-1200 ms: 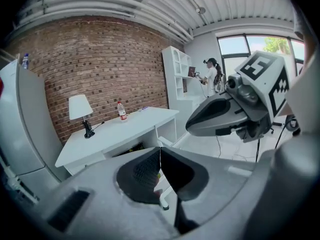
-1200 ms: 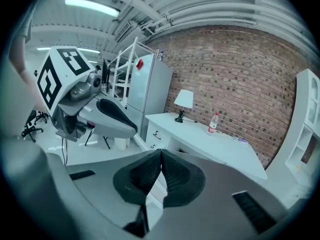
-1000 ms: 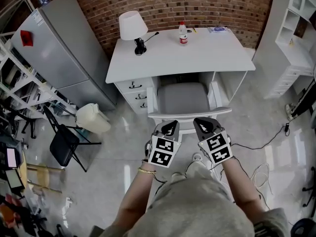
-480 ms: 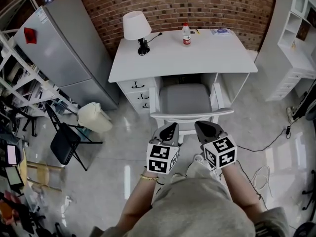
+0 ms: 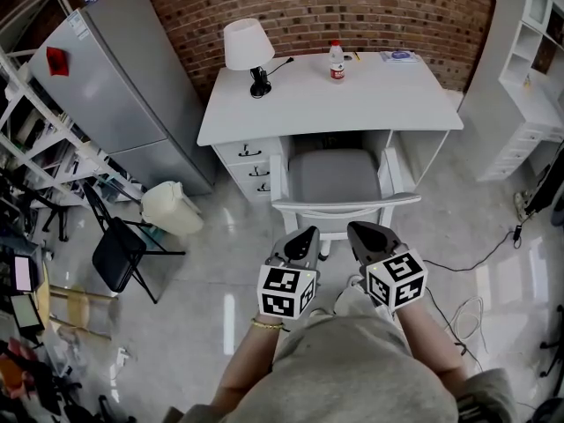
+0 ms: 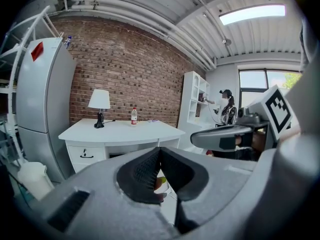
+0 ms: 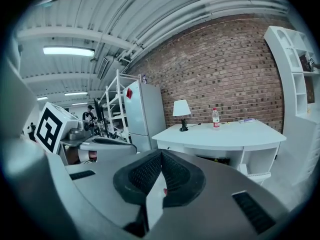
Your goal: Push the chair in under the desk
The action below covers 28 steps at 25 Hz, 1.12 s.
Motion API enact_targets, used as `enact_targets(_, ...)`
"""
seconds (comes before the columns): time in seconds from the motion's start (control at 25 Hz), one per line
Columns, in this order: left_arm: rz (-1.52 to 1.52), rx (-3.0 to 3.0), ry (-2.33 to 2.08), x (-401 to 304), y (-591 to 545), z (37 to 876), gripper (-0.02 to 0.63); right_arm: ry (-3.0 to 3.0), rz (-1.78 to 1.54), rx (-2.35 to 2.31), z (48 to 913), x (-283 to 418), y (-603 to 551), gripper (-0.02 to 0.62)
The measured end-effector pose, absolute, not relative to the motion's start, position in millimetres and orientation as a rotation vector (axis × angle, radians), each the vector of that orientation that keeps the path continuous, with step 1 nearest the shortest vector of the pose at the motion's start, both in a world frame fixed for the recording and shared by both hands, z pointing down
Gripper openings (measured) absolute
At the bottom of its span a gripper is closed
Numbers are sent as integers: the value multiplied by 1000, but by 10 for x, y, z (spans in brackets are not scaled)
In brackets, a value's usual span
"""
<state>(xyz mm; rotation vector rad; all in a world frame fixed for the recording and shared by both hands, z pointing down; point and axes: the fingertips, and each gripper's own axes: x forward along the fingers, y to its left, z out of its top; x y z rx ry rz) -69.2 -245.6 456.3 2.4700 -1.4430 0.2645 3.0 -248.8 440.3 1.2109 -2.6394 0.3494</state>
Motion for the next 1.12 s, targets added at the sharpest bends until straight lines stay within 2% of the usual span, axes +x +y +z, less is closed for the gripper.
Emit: enact_targets(1.12,231,2482,-1440,-699,-2463,4512,11,-2675,419,1215,4387,-11,-2457,8)
